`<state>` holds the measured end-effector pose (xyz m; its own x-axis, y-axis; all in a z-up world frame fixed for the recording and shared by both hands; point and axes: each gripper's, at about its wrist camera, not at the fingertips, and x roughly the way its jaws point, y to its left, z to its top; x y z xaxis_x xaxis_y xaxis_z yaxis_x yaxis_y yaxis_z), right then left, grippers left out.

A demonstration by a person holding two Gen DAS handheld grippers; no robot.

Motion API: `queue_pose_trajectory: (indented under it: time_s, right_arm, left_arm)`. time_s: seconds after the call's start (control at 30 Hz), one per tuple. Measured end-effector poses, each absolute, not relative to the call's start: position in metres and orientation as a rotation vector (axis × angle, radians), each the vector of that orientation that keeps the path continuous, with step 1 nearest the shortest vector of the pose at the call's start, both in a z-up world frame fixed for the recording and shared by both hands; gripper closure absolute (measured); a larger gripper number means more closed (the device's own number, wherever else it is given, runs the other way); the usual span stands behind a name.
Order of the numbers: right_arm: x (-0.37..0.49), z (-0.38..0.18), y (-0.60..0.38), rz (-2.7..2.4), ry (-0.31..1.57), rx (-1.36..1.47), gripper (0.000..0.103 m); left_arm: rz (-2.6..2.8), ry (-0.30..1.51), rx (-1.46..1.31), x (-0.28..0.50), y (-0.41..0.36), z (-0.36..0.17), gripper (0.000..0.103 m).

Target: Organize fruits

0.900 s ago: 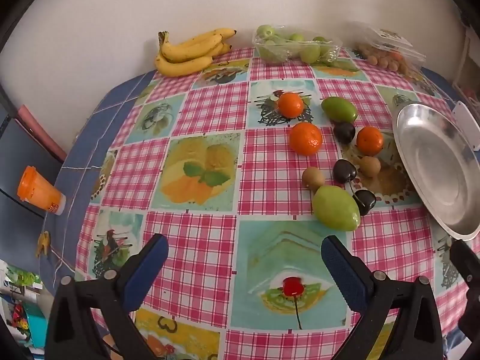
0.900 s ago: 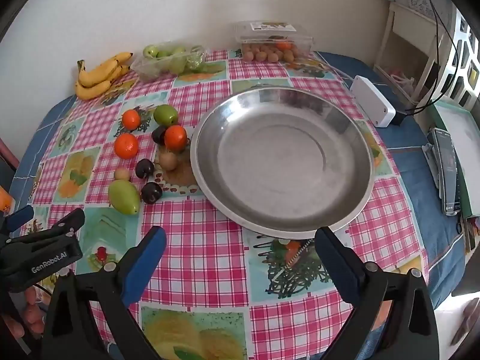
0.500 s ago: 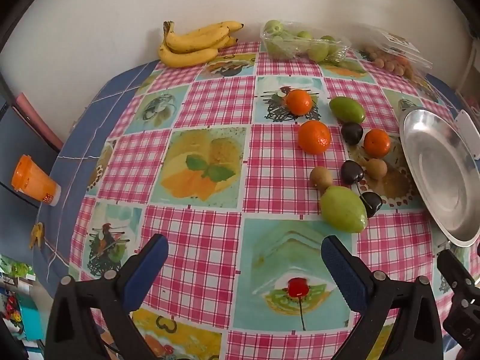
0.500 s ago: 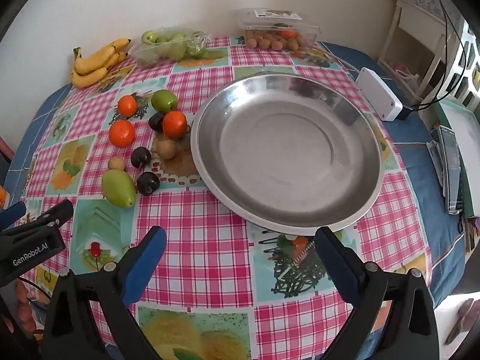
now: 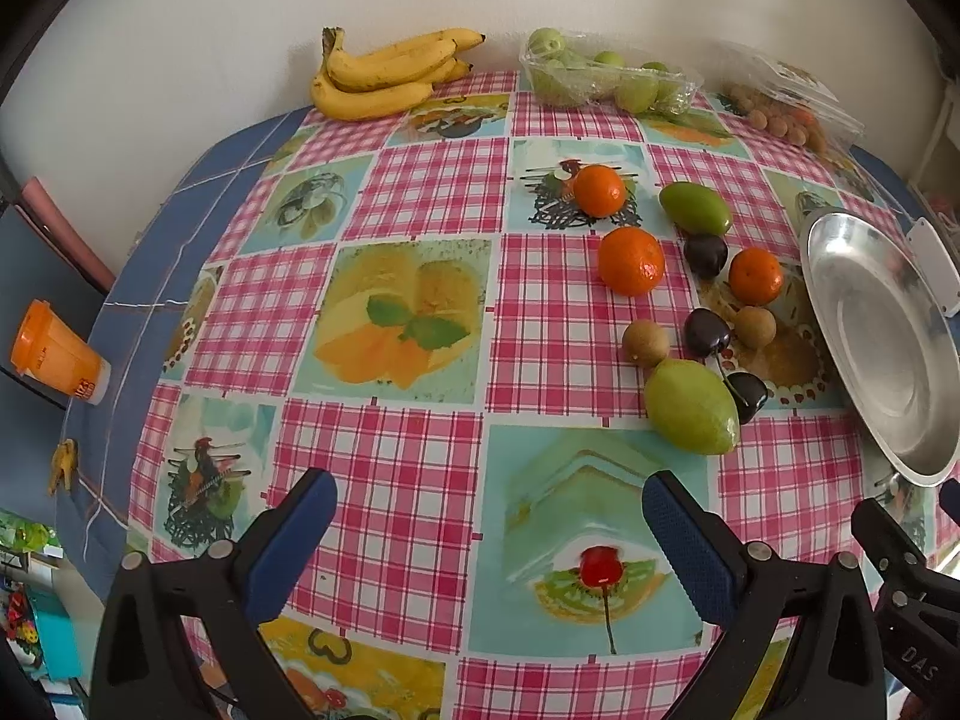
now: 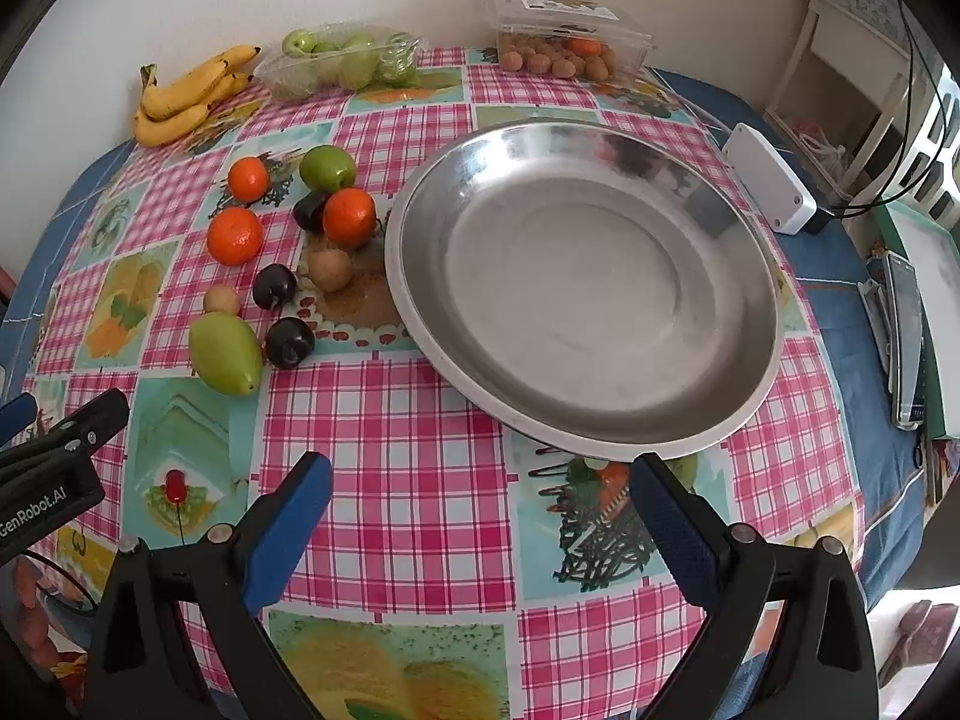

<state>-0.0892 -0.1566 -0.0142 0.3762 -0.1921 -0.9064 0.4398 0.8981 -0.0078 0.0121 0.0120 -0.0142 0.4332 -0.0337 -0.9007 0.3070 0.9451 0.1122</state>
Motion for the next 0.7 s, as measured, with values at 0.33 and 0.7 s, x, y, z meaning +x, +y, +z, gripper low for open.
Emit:
queue_pose_trajectory:
  time_s: [0.33,0.7]
  right_arm:
    - [-0.083,-0.0167,-0.1513,-0.407,1.14,0.239,0.004]
    - [-0.0801,-0.0183,-0.1525,-0.408,1.151,0.245,0.004]
  left_arm:
    - [-0.232,1.133,0.253,0.0166,0.0177,-0.0176,0.0]
    - [-0.256,1.135,0.232,0.0202,0.0196,-0.0188,0.0]
